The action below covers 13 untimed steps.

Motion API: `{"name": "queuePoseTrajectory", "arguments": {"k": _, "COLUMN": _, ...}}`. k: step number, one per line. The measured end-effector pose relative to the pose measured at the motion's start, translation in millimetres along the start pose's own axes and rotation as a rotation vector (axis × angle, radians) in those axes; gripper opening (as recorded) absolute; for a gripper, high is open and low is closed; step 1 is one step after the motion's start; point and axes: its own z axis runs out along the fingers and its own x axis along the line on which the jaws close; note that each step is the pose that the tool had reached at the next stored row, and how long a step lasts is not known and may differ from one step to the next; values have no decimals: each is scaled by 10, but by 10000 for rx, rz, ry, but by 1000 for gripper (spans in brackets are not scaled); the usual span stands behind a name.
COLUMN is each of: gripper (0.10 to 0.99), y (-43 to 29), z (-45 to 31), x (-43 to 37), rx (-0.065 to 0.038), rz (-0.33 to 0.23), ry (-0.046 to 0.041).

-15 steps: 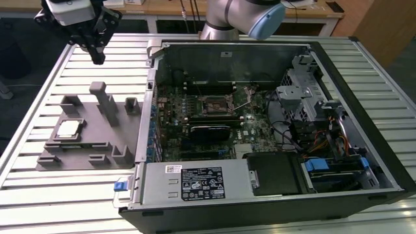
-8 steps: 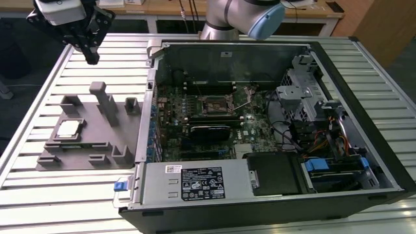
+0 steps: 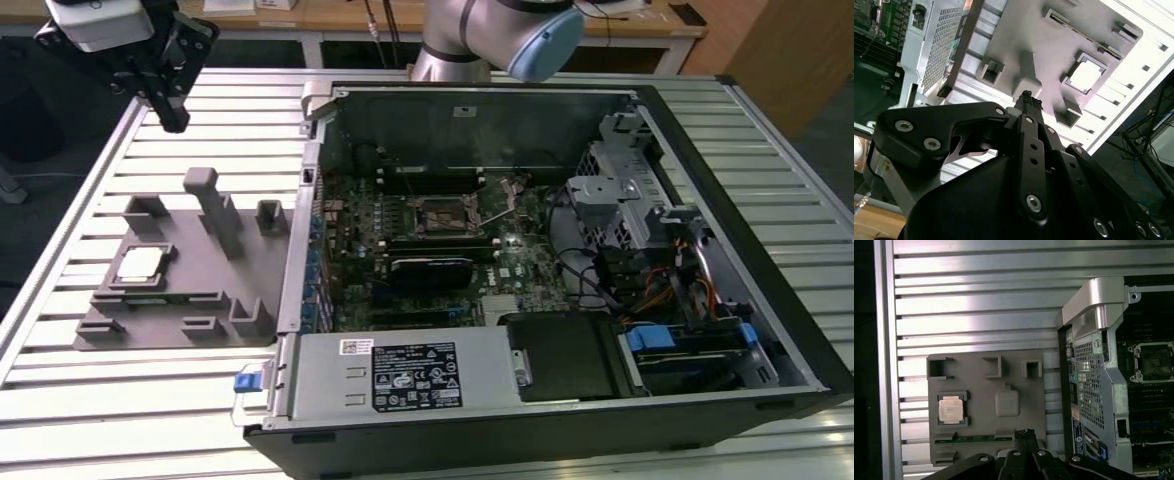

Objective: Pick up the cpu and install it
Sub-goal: 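Reach for the cpu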

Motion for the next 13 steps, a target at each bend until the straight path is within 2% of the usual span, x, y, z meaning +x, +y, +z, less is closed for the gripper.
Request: {"name": "queuePoseTrajectory", "arguments": {"k": 13, "gripper": 106, "y": -16, "z": -6, "x": 211, "rx": 0, "rz": 0, "ry": -2}}
